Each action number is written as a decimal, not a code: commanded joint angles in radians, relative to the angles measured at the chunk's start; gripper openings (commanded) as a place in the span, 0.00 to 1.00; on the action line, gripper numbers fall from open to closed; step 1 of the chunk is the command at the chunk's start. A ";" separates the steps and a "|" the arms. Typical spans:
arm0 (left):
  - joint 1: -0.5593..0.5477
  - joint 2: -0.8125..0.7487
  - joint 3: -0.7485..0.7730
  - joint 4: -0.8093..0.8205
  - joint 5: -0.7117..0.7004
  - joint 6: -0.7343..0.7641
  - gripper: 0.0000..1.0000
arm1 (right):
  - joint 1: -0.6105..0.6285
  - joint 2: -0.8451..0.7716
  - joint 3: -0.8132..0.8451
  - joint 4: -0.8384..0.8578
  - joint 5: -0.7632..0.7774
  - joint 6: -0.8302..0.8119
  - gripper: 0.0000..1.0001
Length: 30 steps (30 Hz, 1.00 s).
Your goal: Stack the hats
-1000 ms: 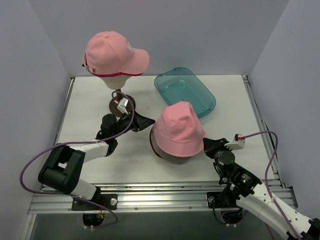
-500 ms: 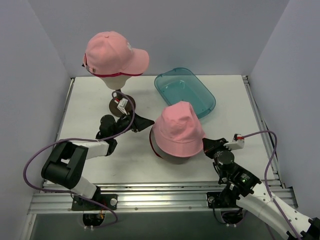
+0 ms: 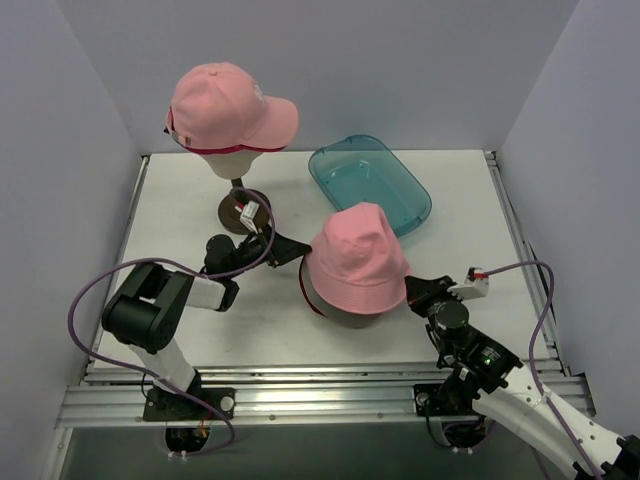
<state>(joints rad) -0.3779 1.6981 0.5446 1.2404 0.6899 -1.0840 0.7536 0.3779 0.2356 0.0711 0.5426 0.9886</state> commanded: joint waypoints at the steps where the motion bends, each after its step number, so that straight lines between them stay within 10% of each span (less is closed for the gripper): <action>1: -0.001 0.046 0.009 0.203 0.031 -0.048 0.57 | 0.001 -0.008 0.019 0.015 0.005 -0.018 0.00; 30: -0.029 -0.046 0.018 0.163 0.016 -0.054 0.52 | 0.001 -0.013 0.011 -0.002 0.013 -0.021 0.00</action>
<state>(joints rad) -0.3977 1.7126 0.5446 1.2751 0.6952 -1.1625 0.7536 0.3618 0.2356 0.0525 0.5423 0.9817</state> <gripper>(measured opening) 0.528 0.028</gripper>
